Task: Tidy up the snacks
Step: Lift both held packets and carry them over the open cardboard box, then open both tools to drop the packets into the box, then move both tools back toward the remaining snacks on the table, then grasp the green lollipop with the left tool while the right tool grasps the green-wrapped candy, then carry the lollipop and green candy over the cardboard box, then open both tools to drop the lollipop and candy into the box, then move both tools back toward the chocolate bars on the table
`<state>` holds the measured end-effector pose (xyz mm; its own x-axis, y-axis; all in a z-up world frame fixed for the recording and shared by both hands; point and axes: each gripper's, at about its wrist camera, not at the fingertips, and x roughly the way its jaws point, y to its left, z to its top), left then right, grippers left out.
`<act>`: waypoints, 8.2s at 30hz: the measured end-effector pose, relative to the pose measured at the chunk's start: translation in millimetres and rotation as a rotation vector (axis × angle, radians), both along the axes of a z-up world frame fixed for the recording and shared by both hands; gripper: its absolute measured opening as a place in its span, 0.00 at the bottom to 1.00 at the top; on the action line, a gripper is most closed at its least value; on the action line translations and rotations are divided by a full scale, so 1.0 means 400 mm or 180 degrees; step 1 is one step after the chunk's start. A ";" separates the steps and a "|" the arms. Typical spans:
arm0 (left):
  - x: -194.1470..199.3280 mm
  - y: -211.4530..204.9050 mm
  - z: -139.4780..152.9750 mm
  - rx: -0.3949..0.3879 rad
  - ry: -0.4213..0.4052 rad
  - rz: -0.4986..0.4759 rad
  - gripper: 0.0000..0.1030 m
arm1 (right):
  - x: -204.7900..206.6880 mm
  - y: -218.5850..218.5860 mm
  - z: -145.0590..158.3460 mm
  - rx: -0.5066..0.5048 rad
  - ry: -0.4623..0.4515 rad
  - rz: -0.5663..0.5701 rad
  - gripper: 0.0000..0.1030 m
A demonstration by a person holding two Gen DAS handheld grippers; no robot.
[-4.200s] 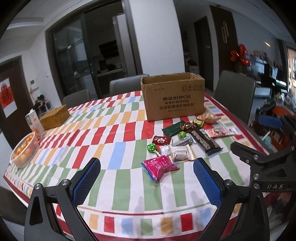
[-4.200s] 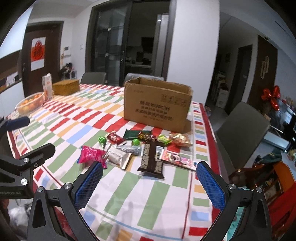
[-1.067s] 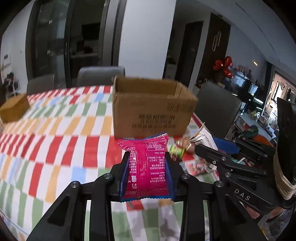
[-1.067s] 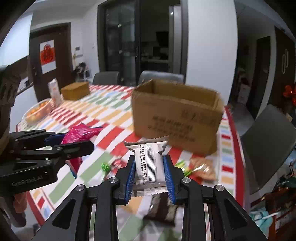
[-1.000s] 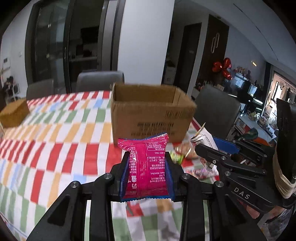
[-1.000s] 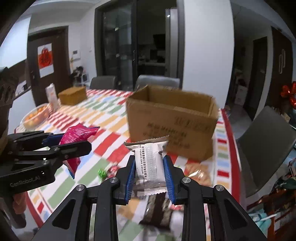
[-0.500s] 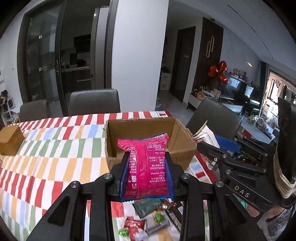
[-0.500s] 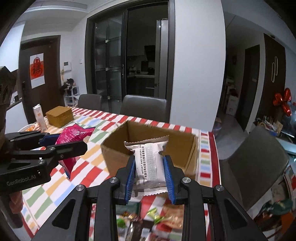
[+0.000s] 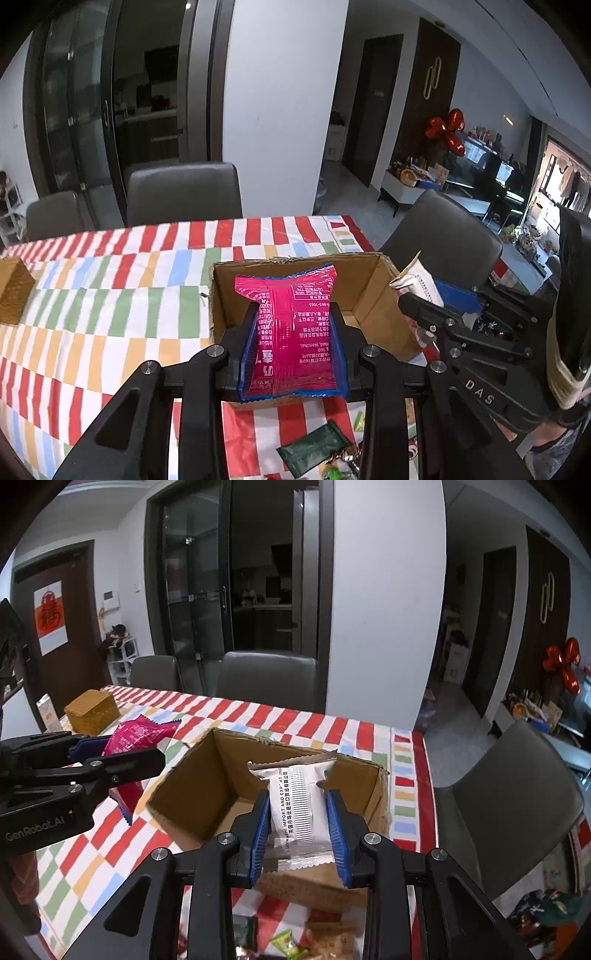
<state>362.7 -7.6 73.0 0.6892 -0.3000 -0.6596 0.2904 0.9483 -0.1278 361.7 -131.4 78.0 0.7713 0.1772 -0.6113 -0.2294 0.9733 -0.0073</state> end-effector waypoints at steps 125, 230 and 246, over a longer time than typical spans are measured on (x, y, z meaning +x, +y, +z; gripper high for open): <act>-0.309 0.105 -0.480 0.0344 0.1023 0.0332 0.25 | -0.212 0.200 -0.464 -0.0418 0.1205 0.0779 0.25; -0.146 -0.019 0.019 0.0435 -0.0384 0.0323 0.60 | -0.110 0.002 0.025 -0.0028 -0.0162 0.0157 0.54; -0.365 -0.021 -0.015 0.0467 -0.0366 0.0103 0.62 | -0.291 0.001 -0.002 -0.0008 -0.0069 0.0311 0.57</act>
<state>216.8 -15.9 67.0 0.7703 -0.1828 -0.6109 0.2642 0.9634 0.0447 245.3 -131.0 77.2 0.7634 0.2506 -0.5953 -0.3230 0.9463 -0.0158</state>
